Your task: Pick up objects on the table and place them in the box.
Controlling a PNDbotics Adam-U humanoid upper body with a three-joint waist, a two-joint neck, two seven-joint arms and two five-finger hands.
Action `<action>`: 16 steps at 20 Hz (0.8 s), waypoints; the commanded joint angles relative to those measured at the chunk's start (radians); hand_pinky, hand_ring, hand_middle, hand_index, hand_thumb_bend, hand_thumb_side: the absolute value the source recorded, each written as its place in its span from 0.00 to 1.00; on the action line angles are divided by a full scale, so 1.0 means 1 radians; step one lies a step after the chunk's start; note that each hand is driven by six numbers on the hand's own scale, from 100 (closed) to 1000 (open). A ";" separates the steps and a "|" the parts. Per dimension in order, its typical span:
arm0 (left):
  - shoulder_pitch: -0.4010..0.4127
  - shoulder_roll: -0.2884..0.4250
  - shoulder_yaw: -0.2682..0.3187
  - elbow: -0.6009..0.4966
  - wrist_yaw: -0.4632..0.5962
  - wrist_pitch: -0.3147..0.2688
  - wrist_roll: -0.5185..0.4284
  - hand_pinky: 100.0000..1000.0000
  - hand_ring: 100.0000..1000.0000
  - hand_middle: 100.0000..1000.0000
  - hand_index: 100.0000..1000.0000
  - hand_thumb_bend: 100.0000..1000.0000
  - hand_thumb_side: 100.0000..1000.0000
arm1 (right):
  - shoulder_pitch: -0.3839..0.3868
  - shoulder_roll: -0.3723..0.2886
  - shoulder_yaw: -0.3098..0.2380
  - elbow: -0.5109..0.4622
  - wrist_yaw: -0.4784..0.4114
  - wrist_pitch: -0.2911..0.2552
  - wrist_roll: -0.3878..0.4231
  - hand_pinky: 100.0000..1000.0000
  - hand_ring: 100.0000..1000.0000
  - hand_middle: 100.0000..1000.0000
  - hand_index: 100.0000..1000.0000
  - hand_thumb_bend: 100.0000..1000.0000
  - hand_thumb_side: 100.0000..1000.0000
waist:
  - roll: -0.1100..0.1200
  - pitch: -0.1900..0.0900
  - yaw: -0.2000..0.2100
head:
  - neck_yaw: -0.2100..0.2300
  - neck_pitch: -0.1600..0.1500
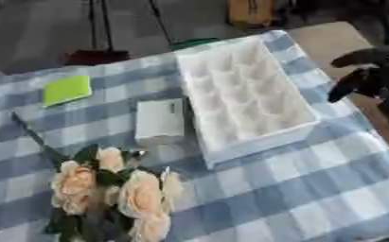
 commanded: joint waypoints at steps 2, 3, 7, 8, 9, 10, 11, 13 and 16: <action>-0.005 0.016 0.005 -0.021 0.005 -0.008 -0.004 0.53 0.53 0.57 0.82 0.11 0.79 | -0.006 -0.024 -0.012 -0.020 0.000 0.000 0.002 0.53 0.55 0.72 0.77 0.00 0.71 | -0.004 -0.012 0.000 | 0.000 -0.002; -0.005 0.016 0.005 -0.021 0.005 -0.008 -0.005 0.53 0.54 0.57 0.82 0.11 0.79 | -0.006 -0.023 -0.012 -0.020 0.001 0.001 0.001 0.53 0.55 0.72 0.77 0.00 0.71 | -0.004 -0.012 0.000 | 0.000 -0.002; -0.005 0.014 0.008 -0.021 0.004 -0.009 -0.006 0.53 0.54 0.57 0.82 0.11 0.79 | -0.005 -0.023 -0.013 -0.020 0.003 0.000 0.001 0.53 0.55 0.72 0.77 0.00 0.71 | -0.003 -0.011 -0.002 | 0.001 -0.004; -0.005 0.014 0.008 -0.021 0.004 -0.009 -0.006 0.53 0.54 0.57 0.82 0.11 0.79 | -0.005 -0.023 -0.013 -0.020 0.003 0.000 0.001 0.53 0.55 0.72 0.77 0.00 0.71 | -0.003 -0.011 -0.002 | 0.001 -0.004; -0.005 0.015 0.009 -0.021 0.004 -0.009 -0.006 0.53 0.54 0.57 0.82 0.14 0.81 | -0.005 -0.023 -0.013 -0.020 0.003 0.000 0.000 0.53 0.55 0.72 0.77 0.00 0.69 | -0.003 -0.011 -0.001 | 0.000 -0.004; -0.006 0.014 0.009 -0.021 0.003 -0.011 -0.007 0.53 0.54 0.57 0.82 0.11 0.78 | -0.005 -0.023 -0.013 -0.020 0.003 0.000 0.000 0.53 0.55 0.72 0.77 0.00 0.71 | -0.001 -0.010 -0.002 | 0.001 -0.004; -0.006 0.014 0.010 -0.021 0.002 -0.013 -0.008 0.53 0.54 0.57 0.82 0.11 0.78 | -0.005 -0.023 -0.013 -0.020 0.004 0.001 0.000 0.53 0.55 0.72 0.77 0.00 0.71 | 0.000 -0.010 -0.003 | 0.002 -0.005; -0.006 0.016 0.010 -0.021 0.001 -0.017 -0.013 0.53 0.54 0.58 0.82 0.12 0.77 | -0.006 -0.022 -0.013 -0.021 0.004 0.001 0.001 0.53 0.55 0.72 0.77 0.00 0.71 | 0.000 -0.010 -0.004 | 0.000 -0.001; -0.005 0.025 0.009 -0.021 -0.008 -0.030 -0.029 0.54 0.54 0.58 0.82 0.14 0.69 | -0.005 -0.022 -0.013 -0.021 0.005 0.002 0.003 0.53 0.55 0.72 0.77 0.00 0.71 | 0.001 -0.010 -0.005 | -0.001 -0.002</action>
